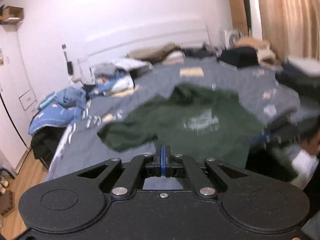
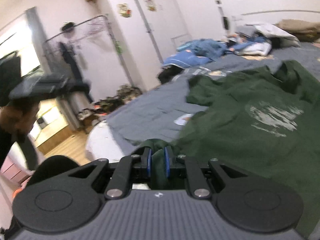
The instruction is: Fold clothes
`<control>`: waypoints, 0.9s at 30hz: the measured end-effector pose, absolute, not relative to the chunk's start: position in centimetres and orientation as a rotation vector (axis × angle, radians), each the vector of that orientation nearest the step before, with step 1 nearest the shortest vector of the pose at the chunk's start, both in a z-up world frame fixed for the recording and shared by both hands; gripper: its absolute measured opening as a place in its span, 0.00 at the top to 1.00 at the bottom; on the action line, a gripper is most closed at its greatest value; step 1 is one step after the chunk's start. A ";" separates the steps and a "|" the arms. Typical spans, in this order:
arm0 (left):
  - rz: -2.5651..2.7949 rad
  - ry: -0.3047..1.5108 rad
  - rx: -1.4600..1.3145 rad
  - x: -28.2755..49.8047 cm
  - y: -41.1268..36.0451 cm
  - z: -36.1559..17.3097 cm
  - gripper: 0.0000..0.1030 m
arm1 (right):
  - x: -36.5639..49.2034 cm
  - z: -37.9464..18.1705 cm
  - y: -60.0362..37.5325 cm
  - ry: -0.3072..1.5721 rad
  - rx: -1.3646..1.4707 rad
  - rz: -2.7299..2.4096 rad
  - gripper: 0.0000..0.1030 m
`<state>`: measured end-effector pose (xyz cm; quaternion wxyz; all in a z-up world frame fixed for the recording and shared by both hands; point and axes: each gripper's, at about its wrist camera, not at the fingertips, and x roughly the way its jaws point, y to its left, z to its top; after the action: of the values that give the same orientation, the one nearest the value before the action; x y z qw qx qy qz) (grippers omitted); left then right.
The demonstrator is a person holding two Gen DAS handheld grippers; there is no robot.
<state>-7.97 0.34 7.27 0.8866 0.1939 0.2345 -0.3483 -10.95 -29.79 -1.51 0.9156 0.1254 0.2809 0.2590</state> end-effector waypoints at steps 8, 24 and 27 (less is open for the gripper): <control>-0.814 0.561 0.522 -8.9 -3.6 -0.9 0.59 | -10.2 -1.9 -35.1 0.545 0.447 0.352 0.87; -0.871 0.525 0.604 -4.5 -5.7 -5.0 0.37 | -9.1 -3.2 -40.2 0.522 0.534 0.205 0.88; -0.943 0.534 0.602 -3.8 -5.7 -4.9 0.37 | -8.8 -3.4 -40.0 0.535 0.526 0.220 0.88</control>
<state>-3.75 -5.67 -4.95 0.8141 0.2819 0.2503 -0.4417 -8.76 -40.05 -3.41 0.9244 0.2565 0.2609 0.1074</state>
